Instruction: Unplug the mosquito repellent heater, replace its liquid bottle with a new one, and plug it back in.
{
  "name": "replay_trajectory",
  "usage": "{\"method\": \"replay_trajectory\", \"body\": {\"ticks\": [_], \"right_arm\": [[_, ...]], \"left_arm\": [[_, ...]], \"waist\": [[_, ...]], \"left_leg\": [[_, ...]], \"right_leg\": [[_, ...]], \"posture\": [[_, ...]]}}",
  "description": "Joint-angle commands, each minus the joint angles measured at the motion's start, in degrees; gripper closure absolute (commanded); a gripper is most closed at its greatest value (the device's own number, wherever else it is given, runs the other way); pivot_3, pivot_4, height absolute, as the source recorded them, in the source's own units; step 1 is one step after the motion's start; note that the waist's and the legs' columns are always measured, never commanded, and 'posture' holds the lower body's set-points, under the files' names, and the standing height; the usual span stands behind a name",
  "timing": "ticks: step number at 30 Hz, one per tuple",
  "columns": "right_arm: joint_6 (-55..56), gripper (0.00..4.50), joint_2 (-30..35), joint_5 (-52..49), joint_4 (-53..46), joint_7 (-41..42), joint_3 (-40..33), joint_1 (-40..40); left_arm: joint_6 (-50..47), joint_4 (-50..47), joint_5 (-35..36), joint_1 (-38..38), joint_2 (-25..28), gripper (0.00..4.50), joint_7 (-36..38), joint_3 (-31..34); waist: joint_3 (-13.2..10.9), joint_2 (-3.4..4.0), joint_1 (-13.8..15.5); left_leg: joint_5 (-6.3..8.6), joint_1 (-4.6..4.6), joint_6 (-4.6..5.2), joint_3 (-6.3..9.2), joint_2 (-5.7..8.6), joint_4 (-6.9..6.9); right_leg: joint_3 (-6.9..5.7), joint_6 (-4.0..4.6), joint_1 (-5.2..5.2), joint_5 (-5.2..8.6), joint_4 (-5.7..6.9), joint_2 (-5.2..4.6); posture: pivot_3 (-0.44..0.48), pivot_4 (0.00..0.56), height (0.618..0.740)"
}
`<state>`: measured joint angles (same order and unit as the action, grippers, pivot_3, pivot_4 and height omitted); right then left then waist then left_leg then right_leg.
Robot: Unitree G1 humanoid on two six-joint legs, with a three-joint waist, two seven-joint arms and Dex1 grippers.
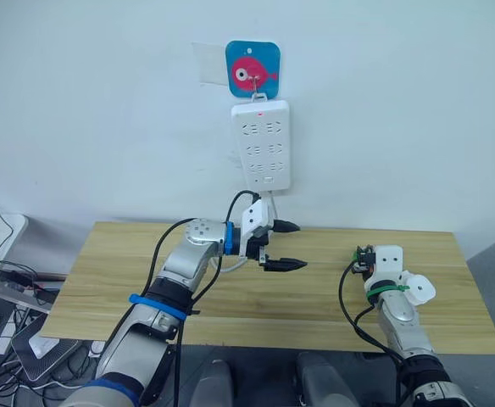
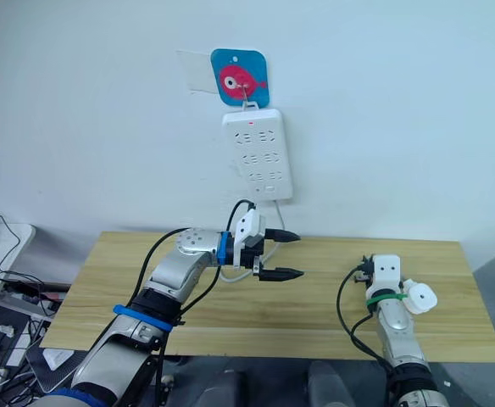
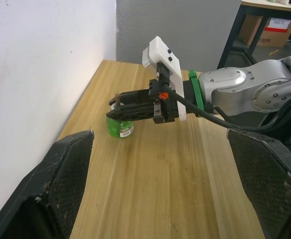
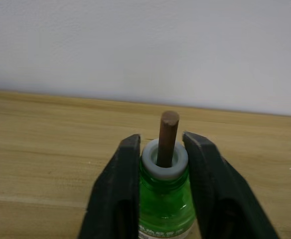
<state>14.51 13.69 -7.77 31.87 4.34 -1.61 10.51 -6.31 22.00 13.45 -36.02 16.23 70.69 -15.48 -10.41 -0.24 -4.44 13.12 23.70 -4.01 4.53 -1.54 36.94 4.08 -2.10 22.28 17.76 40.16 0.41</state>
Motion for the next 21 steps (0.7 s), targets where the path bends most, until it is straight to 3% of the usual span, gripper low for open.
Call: {"method": "replay_trajectory", "body": {"ticks": [1, 6, 11, 15, 21], "right_arm": [[0.3, 1.94, 0.4, 0.3, -2.7, 1.4, -1.6, -1.0], [-2.4, 0.09, 1.3, -0.1, -12.5, 2.0, -2.9, -5.6], [-8.5, 0.04, 1.3, -1.7, -35.1, 1.5, -4.6, -14.5], [-17.8, 0.04, 3.2, -4.3, -54.3, 5.1, -2.1, -18.2], [-31.2, 0.04, 4.9, -7.8, -59.3, 10.2, 3.0, -10.3]], "left_arm": [[-0.1, -2.2, 0.5, -0.1, -0.2, 0.00, 0.0, 0.6], [1.0, -2.0, 1.1, 0.4, -0.9, 0.00, -1.0, 1.6], [5.2, -2.7, 3.3, 2.1, -2.5, 0.00, -5.0, 6.0], [0.0, -11.3, 3.5, 8.0, 0.4, 0.00, -10.8, 9.4], [-9.4, -22.7, 8.7, 16.0, 0.9, 0.00, -24.0, 18.5]], "waist": [[0.2, 0.01, 0.0], [0.3, 0.06, 0.2], [0.5, 0.23, 0.6], [0.5, 0.28, 0.5], [0.5, 0.21, 0.9]], "left_leg": [[0.00, 0.00, 0.00, 0.00, 0.00, 0.00], [0.01, 0.00, 0.02, 0.00, 0.00, -0.01], [0.02, 0.00, 0.03, 0.01, -0.01, -0.02], [0.03, -0.01, 0.04, 0.00, -0.05, -0.01], [0.03, -0.22, 0.05, 0.07, -0.10, -0.01]], "right_leg": [[0.00, 0.00, 0.00, 0.00, 0.00, 0.00], [0.01, 0.00, 0.00, 0.00, -0.01, 0.00], [0.01, 0.00, 0.01, 0.01, 0.00, 0.01], [0.05, 0.00, 0.01, 0.01, 0.01, 0.03], [0.01, 0.02, -0.18, 0.02, 0.03, 0.08]], "posture": [[0.028, 0.111, 0.740], [0.032, 0.110, 0.740], [0.023, 0.118, 0.740], [0.012, 0.131, 0.740], [0.044, 0.143, 0.740]]}}
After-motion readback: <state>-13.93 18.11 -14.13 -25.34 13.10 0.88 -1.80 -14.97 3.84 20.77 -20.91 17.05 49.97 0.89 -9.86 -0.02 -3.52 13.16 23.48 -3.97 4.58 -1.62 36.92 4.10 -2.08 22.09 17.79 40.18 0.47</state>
